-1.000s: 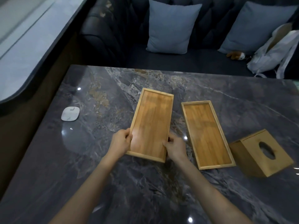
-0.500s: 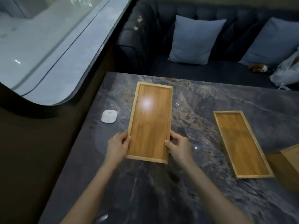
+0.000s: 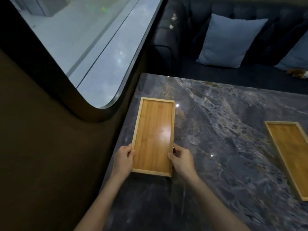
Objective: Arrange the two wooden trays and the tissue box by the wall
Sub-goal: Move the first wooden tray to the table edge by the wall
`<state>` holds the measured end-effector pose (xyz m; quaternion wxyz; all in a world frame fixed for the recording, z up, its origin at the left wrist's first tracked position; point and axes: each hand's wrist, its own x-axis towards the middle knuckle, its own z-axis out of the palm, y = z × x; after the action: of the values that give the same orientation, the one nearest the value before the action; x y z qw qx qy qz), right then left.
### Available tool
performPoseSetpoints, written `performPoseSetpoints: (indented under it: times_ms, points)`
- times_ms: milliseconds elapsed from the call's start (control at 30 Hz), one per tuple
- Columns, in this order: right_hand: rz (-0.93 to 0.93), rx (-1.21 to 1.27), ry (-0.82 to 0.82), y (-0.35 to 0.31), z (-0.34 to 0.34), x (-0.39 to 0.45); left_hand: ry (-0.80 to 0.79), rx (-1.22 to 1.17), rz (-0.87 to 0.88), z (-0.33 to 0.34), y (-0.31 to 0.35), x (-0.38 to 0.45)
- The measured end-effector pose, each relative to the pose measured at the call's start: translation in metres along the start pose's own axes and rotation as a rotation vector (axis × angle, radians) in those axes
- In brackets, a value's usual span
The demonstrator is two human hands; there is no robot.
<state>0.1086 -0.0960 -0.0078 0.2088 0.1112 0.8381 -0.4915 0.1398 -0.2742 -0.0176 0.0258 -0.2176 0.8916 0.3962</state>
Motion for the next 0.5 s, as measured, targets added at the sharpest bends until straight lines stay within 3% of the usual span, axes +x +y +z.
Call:
performPoseSetpoints:
  times_ms: [500]
  points:
    - [0.013, -0.241, 0.019, 0.009, 0.056, 0.019, -0.048, 0.009, -0.148, 0.001, -0.047, 0.015]
